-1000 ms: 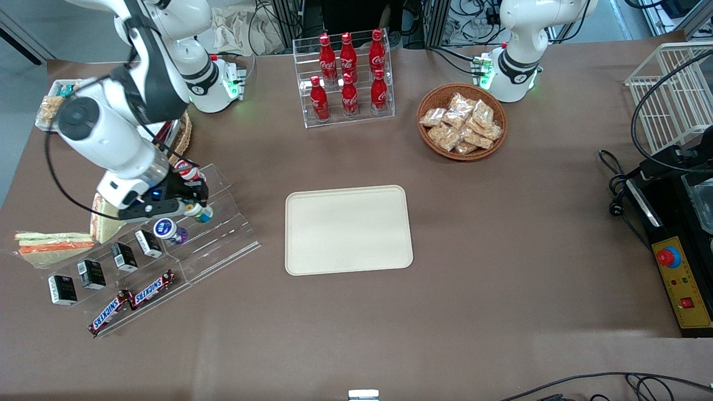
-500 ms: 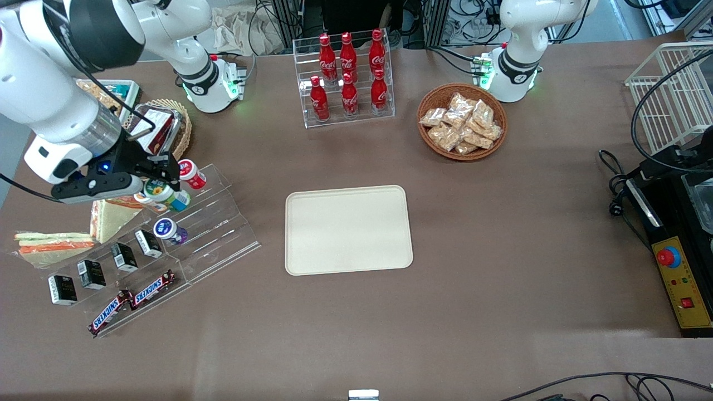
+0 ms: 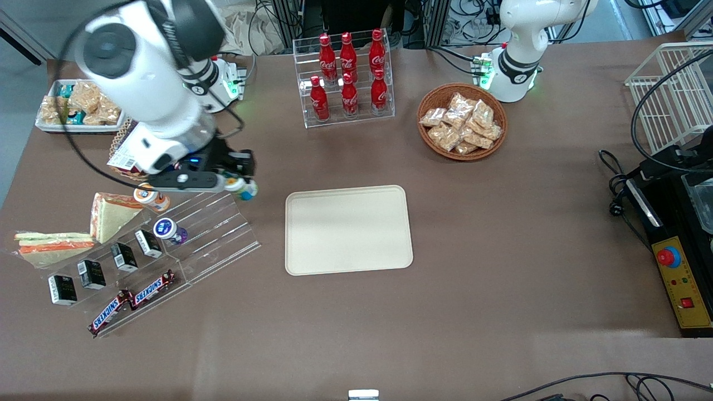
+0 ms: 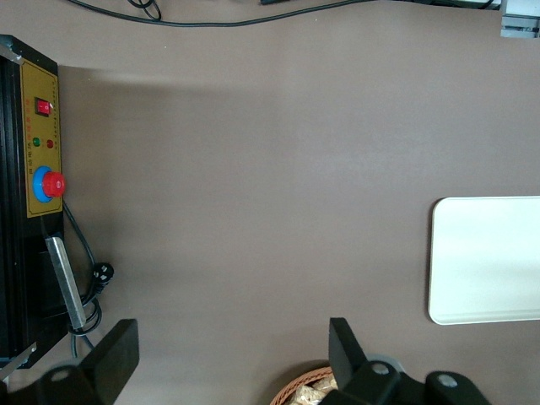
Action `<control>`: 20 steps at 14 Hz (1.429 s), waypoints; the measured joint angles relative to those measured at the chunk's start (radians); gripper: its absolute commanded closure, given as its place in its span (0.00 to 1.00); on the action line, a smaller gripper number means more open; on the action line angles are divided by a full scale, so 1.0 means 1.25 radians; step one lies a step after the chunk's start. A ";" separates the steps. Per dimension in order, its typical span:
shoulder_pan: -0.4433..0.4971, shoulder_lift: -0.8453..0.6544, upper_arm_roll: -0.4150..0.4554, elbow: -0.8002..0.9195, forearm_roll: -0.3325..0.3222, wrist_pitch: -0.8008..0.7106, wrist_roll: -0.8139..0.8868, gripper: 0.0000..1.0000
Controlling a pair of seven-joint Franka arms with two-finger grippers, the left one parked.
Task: Place green gum on tray
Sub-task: 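Carry the bottle over the cream tray and lower it onto the tray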
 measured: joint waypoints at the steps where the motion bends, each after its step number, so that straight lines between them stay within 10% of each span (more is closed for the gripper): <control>1: 0.022 0.021 0.000 -0.004 0.000 0.023 0.031 0.85; 14: 0.126 0.176 -0.007 -0.387 0.000 0.588 0.147 0.83; 16: 0.126 0.190 -0.007 -0.387 0.000 0.602 0.147 0.49; 17: 0.126 0.195 -0.007 -0.388 0.000 0.607 0.147 0.06; 20: 0.126 0.208 -0.007 -0.389 0.000 0.621 0.163 0.00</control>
